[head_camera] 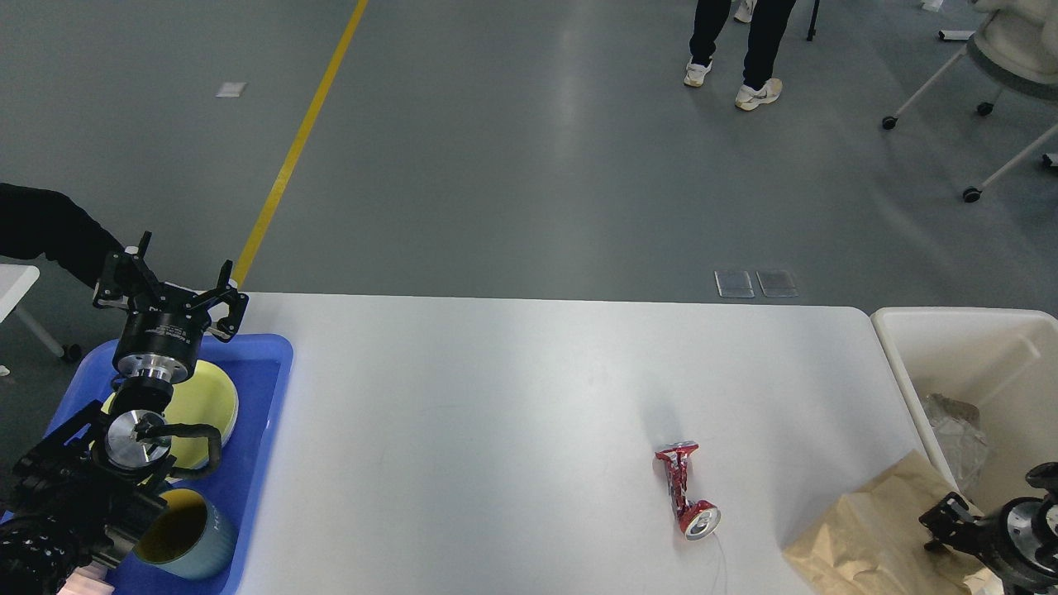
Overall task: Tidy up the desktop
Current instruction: 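Grasp the brown paper bag, lift it and drop it into the bin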
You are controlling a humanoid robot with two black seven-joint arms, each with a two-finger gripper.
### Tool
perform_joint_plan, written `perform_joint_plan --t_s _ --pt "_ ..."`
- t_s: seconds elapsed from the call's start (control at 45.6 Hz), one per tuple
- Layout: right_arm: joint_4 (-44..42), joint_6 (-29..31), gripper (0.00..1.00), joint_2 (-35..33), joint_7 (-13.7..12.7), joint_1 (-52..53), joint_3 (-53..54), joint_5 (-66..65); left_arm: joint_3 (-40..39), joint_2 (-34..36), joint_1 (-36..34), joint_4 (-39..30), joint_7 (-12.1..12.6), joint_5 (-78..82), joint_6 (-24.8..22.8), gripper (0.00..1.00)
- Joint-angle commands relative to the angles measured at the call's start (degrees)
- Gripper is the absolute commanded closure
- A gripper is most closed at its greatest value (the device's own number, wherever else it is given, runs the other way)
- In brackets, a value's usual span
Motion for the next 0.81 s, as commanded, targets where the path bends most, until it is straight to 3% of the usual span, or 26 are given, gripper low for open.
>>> perform_joint_plan --t_s 0.0,0.175,0.789 --pt "0.2 -1.1 1.00 -0.3 0.0 0.4 2.2 0.0 0.0 0.0 0.0 0.0 0.0 0.0 0.0 0.03" --pt "1.4 -1.8 1.00 -2.5 -0.1 2.8 6.5 -0.1 0.0 0.0 0.0 0.0 0.0 0.0 0.0 0.03" --pt "6.0 -0.4 1.00 -7.1 -0.6 34.7 7.1 -0.1 0.0 0.0 0.0 0.0 0.0 0.0 0.0 0.03"
